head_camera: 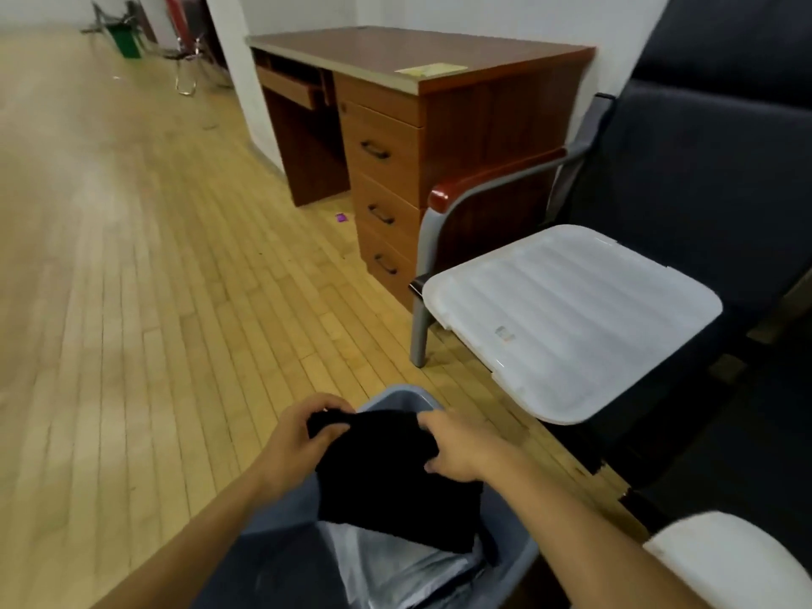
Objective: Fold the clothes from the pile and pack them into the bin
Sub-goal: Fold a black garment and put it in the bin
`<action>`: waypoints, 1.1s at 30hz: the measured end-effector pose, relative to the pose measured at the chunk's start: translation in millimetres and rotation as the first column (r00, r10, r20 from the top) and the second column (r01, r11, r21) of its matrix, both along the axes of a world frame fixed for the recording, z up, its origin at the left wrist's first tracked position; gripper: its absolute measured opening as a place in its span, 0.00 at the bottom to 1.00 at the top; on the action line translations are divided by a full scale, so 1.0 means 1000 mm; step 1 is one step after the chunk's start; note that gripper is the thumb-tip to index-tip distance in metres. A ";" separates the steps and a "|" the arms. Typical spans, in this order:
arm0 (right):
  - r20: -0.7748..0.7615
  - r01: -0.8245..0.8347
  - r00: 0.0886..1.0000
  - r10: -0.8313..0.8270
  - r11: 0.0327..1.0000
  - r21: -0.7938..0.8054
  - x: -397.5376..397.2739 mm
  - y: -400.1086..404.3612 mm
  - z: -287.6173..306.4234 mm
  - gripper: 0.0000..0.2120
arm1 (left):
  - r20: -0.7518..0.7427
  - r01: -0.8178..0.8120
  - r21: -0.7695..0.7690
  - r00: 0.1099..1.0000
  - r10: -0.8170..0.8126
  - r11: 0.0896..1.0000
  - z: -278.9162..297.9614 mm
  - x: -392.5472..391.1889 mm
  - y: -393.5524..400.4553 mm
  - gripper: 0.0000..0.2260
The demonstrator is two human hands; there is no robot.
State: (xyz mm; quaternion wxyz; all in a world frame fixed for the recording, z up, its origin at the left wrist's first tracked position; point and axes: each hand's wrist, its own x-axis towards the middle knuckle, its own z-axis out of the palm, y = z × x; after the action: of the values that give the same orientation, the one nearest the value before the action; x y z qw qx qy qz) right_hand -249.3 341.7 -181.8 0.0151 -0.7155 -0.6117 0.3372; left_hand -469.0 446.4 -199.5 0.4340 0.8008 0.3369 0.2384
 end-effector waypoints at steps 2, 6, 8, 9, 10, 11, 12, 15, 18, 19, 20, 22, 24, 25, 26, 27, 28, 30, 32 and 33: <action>0.065 0.031 0.997 -0.038 0.994 0.104 -0.006 0.002 -0.010 0.10 | 0.009 -0.044 -0.003 0.999 0.044 0.999 -0.014 -0.009 -0.002 0.08; 0.210 -0.067 0.977 0.039 0.990 0.124 -0.014 -0.011 -0.033 0.12 | -0.113 0.005 0.033 0.994 -0.002 0.999 -0.049 -0.029 -0.022 0.14; 0.222 -0.121 0.966 0.131 0.991 -0.059 -0.012 -0.025 -0.047 0.12 | -0.290 0.148 0.059 0.949 -0.125 0.987 -0.075 -0.041 -0.034 0.16; 0.216 -0.146 0.958 0.188 0.969 -0.197 -0.008 -0.031 -0.055 0.12 | -0.406 0.239 0.040 0.891 -0.203 0.970 -0.087 -0.047 -0.040 0.19; 0.202 -0.167 0.948 0.244 0.927 -0.335 -0.005 -0.035 -0.061 0.11 | -0.485 0.305 0.011 0.834 -0.262 0.952 -0.099 -0.051 -0.044 0.21; 0.174 -0.170 0.947 0.268 0.884 -0.436 -0.001 -0.037 -0.065 0.09 | -0.523 0.328 -0.033 0.799 -0.296 0.944 -0.105 -0.053 -0.047 0.21; 0.141 -0.162 0.955 0.261 0.859 -0.486 0.001 -0.038 -0.066 0.08 | -0.526 0.327 -0.066 0.792 -0.311 0.943 -0.106 -0.051 -0.047 0.18; 0.014 -0.077 0.996 0.090 0.912 -0.404 0.005 -0.039 -0.052 0.15 | -0.475 0.274 -0.084 0.834 -0.280 0.958 -0.088 -0.021 -0.043 0.10; -0.092 0.025 0.995 -0.042 0.983 -0.181 0.013 -0.043 -0.029 0.13 | -0.406 0.324 0.009 0.866 -0.293 0.946 -0.055 0.038 -0.042 0.07; -0.116 0.061 0.990 -0.075 0.991 -0.118 0.017 -0.047 -0.021 0.12 | -0.378 0.332 0.023 0.876 -0.300 0.943 -0.042 0.059 -0.044 0.05; -0.123 0.094 0.987 -0.101 0.994 -0.057 0.024 -0.053 -0.012 0.12 | -0.352 0.351 0.026 0.880 -0.320 0.936 -0.032 0.079 -0.048 0.03; -0.091 0.166 0.983 -0.160 0.983 0.072 0.044 -0.072 0.004 0.12 | -0.292 0.393 0.065 0.886 -0.360 0.917 -0.011 0.122 -0.060 0.10; -0.014 0.242 0.970 -0.244 0.950 0.198 0.072 -0.099 0.018 0.12 | -0.220 0.423 0.090 0.892 -0.396 0.902 0.006 0.166 -0.075 0.16; 0.006 0.288 0.954 -0.299 0.923 0.253 0.088 -0.116 0.026 0.11 | -0.193 0.445 0.102 0.886 -0.421 0.890 0.016 0.190 -0.086 0.16; 0.011 0.344 0.931 -0.364 0.890 0.299 0.108 -0.138 0.033 0.10 | -0.179 0.475 0.113 0.873 -0.453 0.873 0.025 0.219 -0.100 0.14; 0.000 0.404 0.903 -0.429 0.852 0.334 0.125 -0.159 0.040 0.09 | -0.179 0.500 0.120 0.861 -0.476 0.858 0.034 0.245 -0.116 0.10; -0.017 0.479 0.861 -0.509 0.799 0.365 0.146 -0.190 0.048 0.09 | -0.175 0.547 0.139 0.834 -0.523 0.826 0.041 0.278 -0.139 0.06; -0.032 0.576 0.782 -0.623 0.702 0.419 0.179 -0.244 0.057 0.09 | -0.169 0.627 0.158 0.778 -0.605 0.763 0.057 0.328 -0.183 0.05; -0.023 0.693 0.654 -0.756 0.587 0.419 0.216 -0.317 0.058 0.08 | -0.174 0.722 0.173 0.692 -0.701 0.670 0.058 0.383 -0.238 0.06; 0.009 0.746 0.577 -0.816 0.532 0.400 0.232 -0.352 0.056 0.09 | -0.190 0.770 0.171 0.637 -0.747 0.614 0.058 0.405 -0.262 0.06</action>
State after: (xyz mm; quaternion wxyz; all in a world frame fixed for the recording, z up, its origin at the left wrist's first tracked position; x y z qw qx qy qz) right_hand -17.1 -10.6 -126.0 0.2330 -0.9274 -0.2727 0.1065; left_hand -63.8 184.3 -141.6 0.3783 0.9242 -0.0431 0.0305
